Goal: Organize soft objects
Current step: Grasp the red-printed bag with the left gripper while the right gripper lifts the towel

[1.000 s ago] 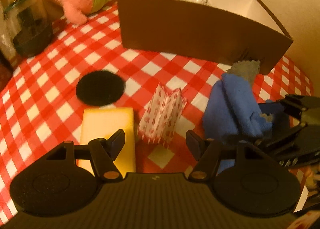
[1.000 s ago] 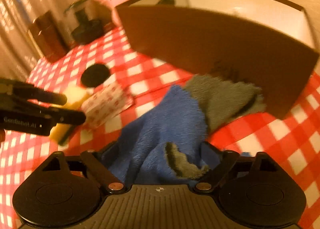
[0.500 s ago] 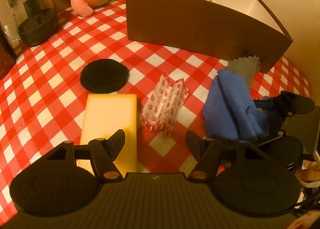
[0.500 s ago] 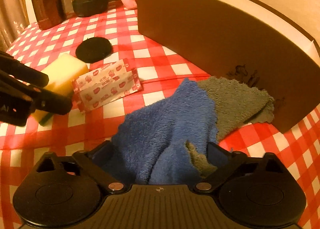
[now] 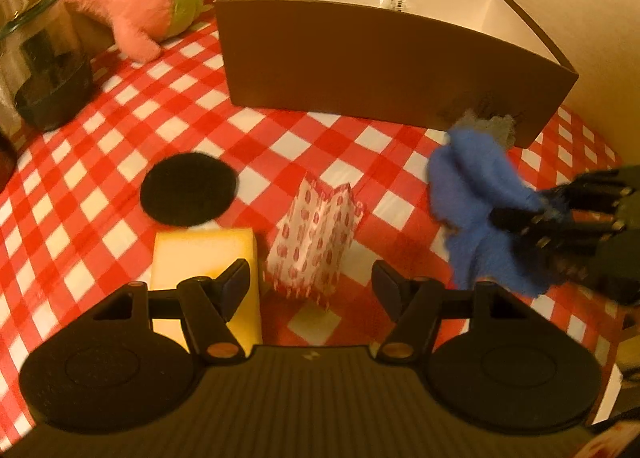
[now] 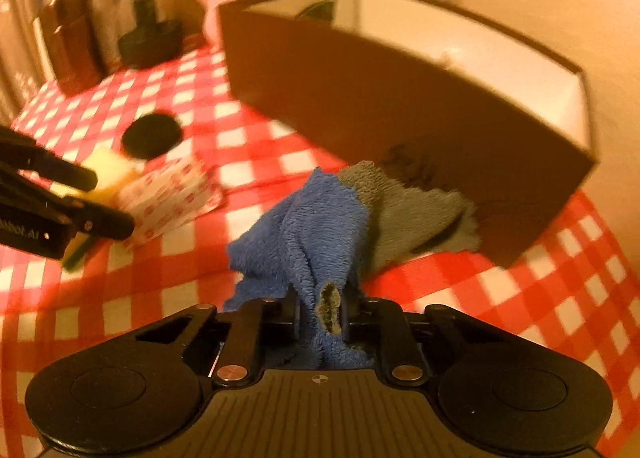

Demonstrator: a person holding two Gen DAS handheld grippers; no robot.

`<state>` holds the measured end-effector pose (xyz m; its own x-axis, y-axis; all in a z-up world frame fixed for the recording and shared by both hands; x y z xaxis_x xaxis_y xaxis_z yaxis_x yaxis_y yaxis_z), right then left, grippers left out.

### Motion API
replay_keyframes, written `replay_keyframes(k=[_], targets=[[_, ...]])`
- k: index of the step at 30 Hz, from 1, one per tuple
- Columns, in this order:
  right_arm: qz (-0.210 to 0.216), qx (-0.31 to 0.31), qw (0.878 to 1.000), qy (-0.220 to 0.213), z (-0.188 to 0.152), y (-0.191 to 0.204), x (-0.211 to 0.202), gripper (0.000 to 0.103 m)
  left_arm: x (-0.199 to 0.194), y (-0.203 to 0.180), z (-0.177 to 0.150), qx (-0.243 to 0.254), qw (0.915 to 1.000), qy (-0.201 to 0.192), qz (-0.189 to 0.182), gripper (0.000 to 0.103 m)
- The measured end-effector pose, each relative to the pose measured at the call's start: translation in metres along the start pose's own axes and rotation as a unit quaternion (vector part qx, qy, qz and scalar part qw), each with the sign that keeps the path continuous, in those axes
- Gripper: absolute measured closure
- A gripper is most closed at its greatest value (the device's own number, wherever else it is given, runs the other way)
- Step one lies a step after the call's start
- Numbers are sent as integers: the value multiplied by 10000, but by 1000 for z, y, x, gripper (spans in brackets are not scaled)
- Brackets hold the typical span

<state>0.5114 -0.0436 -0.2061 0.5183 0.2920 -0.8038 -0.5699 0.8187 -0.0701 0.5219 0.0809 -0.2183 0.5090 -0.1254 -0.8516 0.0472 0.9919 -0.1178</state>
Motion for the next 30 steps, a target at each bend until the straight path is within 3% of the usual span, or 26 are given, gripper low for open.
replay_keyframes(k=[8, 15, 24, 28, 30], targets=[[-147, 422, 9989, -120, 13, -33, -13, 85, 26, 2, 14, 454, 9988, 157, 83, 38], [-28, 774, 9970, -17, 13, -44, -10, 85, 40, -1, 25, 935, 9953, 228, 83, 41], [31, 880, 9961, 9, 13, -45, -11, 85, 48, -3, 18, 843, 9956, 402, -10, 71], [52, 881, 9961, -1, 13, -45, -12, 85, 42, -2, 18, 669, 9970, 376, -69, 98], [76, 875, 9961, -14, 13, -44, -14, 85, 38, -1, 17, 532, 9979, 357, -102, 99]])
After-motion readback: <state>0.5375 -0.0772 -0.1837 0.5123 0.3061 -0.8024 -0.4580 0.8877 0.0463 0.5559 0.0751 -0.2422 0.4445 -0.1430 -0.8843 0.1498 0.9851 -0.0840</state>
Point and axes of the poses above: each gripper's, at about its wrist camera, not at the fingertips, and x roughly the way its jaws point, y to its left, z to its top, the point moved 8 cm from there along x, roughly the way its jaws point, and after that the axes turned 6 degrees about -z, right-handed, at the moved point
